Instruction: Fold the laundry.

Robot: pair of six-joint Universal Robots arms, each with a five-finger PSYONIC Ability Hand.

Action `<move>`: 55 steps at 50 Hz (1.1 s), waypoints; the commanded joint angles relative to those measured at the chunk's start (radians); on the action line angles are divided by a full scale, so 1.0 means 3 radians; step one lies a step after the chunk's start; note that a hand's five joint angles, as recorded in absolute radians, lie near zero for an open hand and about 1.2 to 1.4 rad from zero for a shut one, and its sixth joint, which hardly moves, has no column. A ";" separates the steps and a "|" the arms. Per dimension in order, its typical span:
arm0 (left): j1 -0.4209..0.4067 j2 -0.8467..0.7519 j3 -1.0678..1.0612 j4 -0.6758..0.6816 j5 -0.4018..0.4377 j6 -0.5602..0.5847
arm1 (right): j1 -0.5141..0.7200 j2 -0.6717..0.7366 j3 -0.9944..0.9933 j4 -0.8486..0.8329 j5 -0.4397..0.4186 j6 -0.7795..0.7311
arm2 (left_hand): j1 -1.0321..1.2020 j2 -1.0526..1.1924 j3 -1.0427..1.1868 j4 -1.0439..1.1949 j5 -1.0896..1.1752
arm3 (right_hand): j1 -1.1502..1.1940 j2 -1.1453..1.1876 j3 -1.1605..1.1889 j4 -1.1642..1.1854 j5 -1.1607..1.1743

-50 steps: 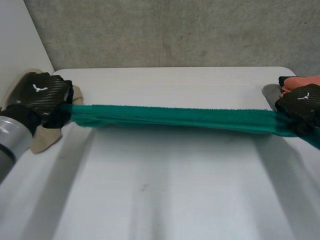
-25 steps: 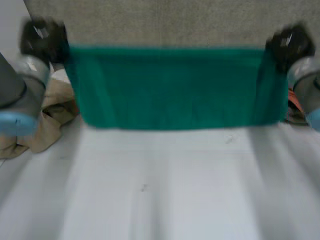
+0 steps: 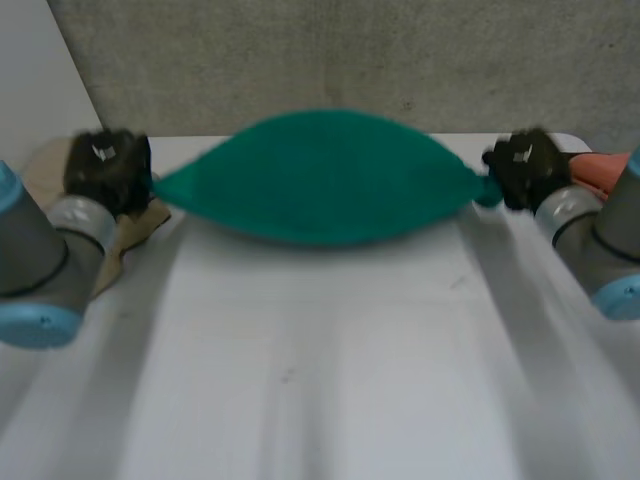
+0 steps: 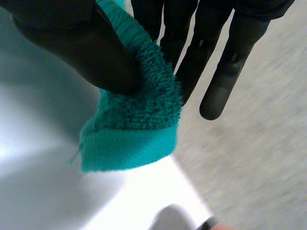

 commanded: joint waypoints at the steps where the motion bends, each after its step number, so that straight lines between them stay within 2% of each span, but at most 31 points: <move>1: -0.0027 -0.0194 -0.0418 -0.0053 0.0013 0.0314 | -0.0068 0.0331 0.0077 0.0467 0.0033 -0.0267 | 0.0799 0.0665 0.0684 0.0656 0.0775 | 0.0850 0.0694 0.0649 0.0619 0.0576; 6: -0.0002 -0.0005 -0.0715 -0.0370 0.0085 0.0477 | -0.0149 0.0204 0.0128 0.1106 0.0064 -0.0523 | 0.0799 0.0665 0.0684 0.0656 0.0775 | 0.0850 0.0694 0.0649 0.0619 0.0576; 10: 0.0044 0.0394 -0.0945 -0.0865 0.0176 0.0575 | -0.0246 -0.0092 0.0306 0.1638 0.0079 -0.0681 | 0.0799 0.0665 0.0684 0.0656 0.0775 | 0.0881 0.0724 0.0679 0.0650 0.0607; 11: 0.0055 0.0592 -0.1026 -0.1140 0.0248 0.0620 | -0.0287 -0.0219 0.0408 0.1837 0.0094 -0.0763 | 0.0799 0.0665 0.0684 0.0656 0.0775 | 0.0881 0.0724 0.0679 0.0650 0.0607; 14: 0.0085 0.0879 -0.1139 -0.1596 0.0355 0.0733 | -0.0364 -0.0430 0.0588 0.2139 0.0140 -0.0962 | 0.0799 0.0665 0.0684 0.0656 0.0775 | 0.0881 0.0724 0.0679 0.0650 0.0607; 15: 0.0126 0.1037 -0.1190 -0.1896 0.0416 0.0840 | -0.0425 -0.0552 0.0699 0.2333 0.0181 -0.1135 | 0.0799 0.0665 0.0684 0.0656 0.0775 | 0.0879 0.0723 0.0678 0.0649 0.0606; 19: 0.0203 0.1289 -0.1272 -0.2496 0.0524 0.1151 | -0.0568 -0.0772 0.0945 0.2661 0.0273 -0.1631 | 0.0799 0.0665 0.0684 0.0656 0.0775 | 0.0879 0.0723 0.0678 0.0649 0.0606; 22: 0.0239 0.1295 -0.1247 -0.2615 0.0550 0.1316 | -0.0584 -0.0839 0.0982 0.2652 0.0258 -0.1832 | 0.0799 0.0665 0.0684 0.0656 0.0775 | 0.0879 0.0723 0.0678 0.0649 0.0606; 26: 0.0254 0.1182 -0.1094 -0.2513 0.0504 0.1434 | -0.0523 -0.0763 0.0911 0.2386 0.0202 -0.1720 | 0.0799 0.0665 0.0684 0.0656 0.0775 | 0.0881 0.0724 0.0679 0.0650 0.0607; 34: 0.0050 0.0463 -0.0384 -0.1824 0.0269 0.1076 | -0.0318 -0.0324 0.0481 0.1747 0.0217 -0.1183 | 0.0799 0.0665 0.0684 0.0656 0.0775 | 0.0881 0.0724 0.0679 0.0650 0.0607; 38: -0.0057 0.0115 0.0147 -0.1436 0.0141 0.0938 | -0.0196 -0.0093 0.0083 0.1471 0.0232 -0.0958 | 0.0799 0.0665 0.0684 0.0656 0.0775 | 0.0881 0.0724 0.0679 0.0650 0.0607; 41: -0.0093 -0.0040 0.0592 -0.1133 0.0049 0.0882 | -0.0078 0.0045 -0.0459 0.1114 0.0253 -0.0779 | 0.0799 0.0665 0.0684 0.0656 0.0775 | 0.0881 0.0724 0.0679 0.0650 0.0607; 45: -0.0089 -0.0102 0.1303 -0.0464 -0.0206 0.0657 | 0.0014 0.0040 -0.1093 0.0429 0.0462 -0.0412 | 0.0799 0.0665 0.0684 0.0656 0.0775 | 0.0881 0.0724 0.0679 0.0650 0.0607; 46: -0.0068 -0.0076 0.1472 -0.0179 -0.0354 0.0464 | 0.0024 -0.0011 -0.1216 0.0108 0.0533 -0.0233 | 0.0799 0.0665 0.0684 0.0656 0.0775 | 0.0881 0.0724 0.0679 0.0650 0.0607; 50: -0.0007 -0.0025 0.1733 0.0395 -0.0676 -0.0012 | 0.0014 -0.0189 -0.1217 -0.0751 0.0473 0.0145 | 0.0799 0.0665 0.0684 0.0656 0.0775 | 0.0881 0.0724 0.0679 0.0650 0.0607; 52: -0.0012 -0.0030 0.1775 0.0366 -0.0728 -0.0095 | 0.0009 -0.0226 -0.1181 -0.0993 0.0391 0.0254 | 0.0799 0.0665 0.0684 0.0656 0.0775 | 0.0881 0.0724 0.0679 0.0650 0.0607; 55: -0.0022 -0.0060 0.1770 0.0167 -0.0626 -0.0049 | -0.0027 -0.0226 -0.1161 -0.1005 0.0202 0.0316 | 0.0799 0.0665 0.0684 0.0656 0.0775 | 0.0881 0.0724 0.0679 0.0650 0.0607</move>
